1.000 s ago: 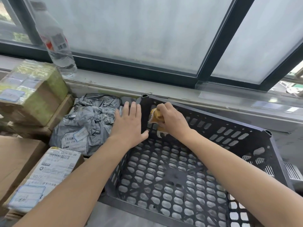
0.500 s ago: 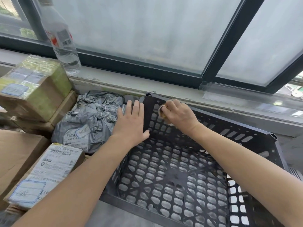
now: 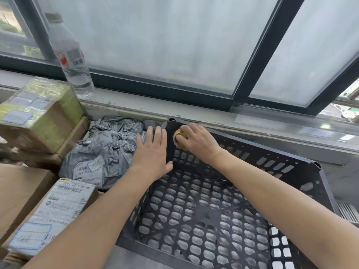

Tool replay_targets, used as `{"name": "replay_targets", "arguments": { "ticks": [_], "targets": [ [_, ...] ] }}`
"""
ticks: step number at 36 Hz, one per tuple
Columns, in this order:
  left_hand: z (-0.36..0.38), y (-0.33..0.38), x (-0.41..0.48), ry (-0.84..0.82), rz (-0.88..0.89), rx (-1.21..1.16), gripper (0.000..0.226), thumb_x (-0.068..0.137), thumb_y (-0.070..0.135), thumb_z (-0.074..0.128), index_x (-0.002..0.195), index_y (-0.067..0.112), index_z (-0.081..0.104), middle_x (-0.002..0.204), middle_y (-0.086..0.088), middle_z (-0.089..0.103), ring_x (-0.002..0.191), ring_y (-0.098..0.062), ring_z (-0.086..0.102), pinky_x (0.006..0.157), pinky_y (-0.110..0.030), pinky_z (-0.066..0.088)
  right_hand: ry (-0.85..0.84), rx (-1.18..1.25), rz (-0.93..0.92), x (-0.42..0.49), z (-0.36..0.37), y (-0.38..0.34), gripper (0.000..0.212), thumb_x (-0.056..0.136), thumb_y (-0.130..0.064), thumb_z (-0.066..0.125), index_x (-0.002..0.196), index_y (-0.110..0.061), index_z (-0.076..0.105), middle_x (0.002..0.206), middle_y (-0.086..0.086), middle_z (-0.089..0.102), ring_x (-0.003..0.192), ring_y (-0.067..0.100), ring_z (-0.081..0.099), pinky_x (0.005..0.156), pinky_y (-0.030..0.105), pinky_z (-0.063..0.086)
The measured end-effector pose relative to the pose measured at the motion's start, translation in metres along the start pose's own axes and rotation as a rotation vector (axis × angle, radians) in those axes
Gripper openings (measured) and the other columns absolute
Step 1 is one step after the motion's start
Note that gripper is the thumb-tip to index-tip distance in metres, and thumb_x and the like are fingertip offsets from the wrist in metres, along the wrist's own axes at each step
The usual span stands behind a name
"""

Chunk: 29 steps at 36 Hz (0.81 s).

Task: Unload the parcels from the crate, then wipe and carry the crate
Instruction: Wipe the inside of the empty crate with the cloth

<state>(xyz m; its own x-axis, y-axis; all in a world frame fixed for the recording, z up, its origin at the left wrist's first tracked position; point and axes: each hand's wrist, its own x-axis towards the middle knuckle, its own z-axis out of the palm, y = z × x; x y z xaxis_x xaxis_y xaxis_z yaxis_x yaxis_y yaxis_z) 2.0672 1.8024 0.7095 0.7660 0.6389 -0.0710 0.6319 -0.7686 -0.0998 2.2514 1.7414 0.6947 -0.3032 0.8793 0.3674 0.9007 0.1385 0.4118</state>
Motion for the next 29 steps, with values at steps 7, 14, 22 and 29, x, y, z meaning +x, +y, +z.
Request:
{"name": "replay_targets", "arguments": {
  "ticks": [7,14,22,29],
  "targets": [
    [0.001,-0.002,0.000,0.005,0.007,-0.002,0.099,0.090,0.058,0.047,0.154,0.005,-0.007,0.162,-0.015,-0.002,0.150,-0.036,-0.001,0.118,-0.056,0.016,-0.110,0.080,-0.365,0.010,0.010,-0.023,0.026,0.078,-0.011,0.072,0.104,-0.013,0.069,0.102,0.009,0.064,0.084,0.025,0.055,0.066,0.034,0.050],
    [0.003,-0.001,0.002,0.017,0.008,-0.014,0.101,0.090,0.063,0.047,0.153,0.005,-0.006,0.162,-0.016,-0.001,0.149,-0.037,0.000,0.118,-0.056,0.016,0.022,-0.027,0.186,-0.008,0.001,0.001,0.032,0.071,-0.008,0.078,0.100,-0.005,0.065,0.089,0.015,0.059,0.073,0.027,0.058,0.054,0.036,0.053],
    [0.001,-0.001,0.001,0.008,0.008,-0.010,0.101,0.090,0.064,0.045,0.153,0.004,-0.007,0.162,-0.016,-0.001,0.150,-0.037,0.000,0.118,-0.056,0.016,-0.054,-0.090,0.411,-0.030,-0.004,0.009,0.036,0.067,-0.006,0.083,0.098,-0.003,0.065,0.080,0.015,0.058,0.067,0.028,0.058,0.046,0.035,0.052],
    [-0.001,0.004,-0.002,0.019,0.006,0.101,0.102,0.090,0.065,0.042,0.153,0.002,-0.006,0.162,-0.017,-0.003,0.150,-0.037,-0.007,0.118,-0.061,0.010,-0.100,-0.150,0.423,-0.079,-0.008,0.023,0.034,0.069,-0.008,0.084,0.098,-0.004,0.066,0.080,0.013,0.056,0.066,0.026,0.056,0.045,0.032,0.048]
  ]
}}
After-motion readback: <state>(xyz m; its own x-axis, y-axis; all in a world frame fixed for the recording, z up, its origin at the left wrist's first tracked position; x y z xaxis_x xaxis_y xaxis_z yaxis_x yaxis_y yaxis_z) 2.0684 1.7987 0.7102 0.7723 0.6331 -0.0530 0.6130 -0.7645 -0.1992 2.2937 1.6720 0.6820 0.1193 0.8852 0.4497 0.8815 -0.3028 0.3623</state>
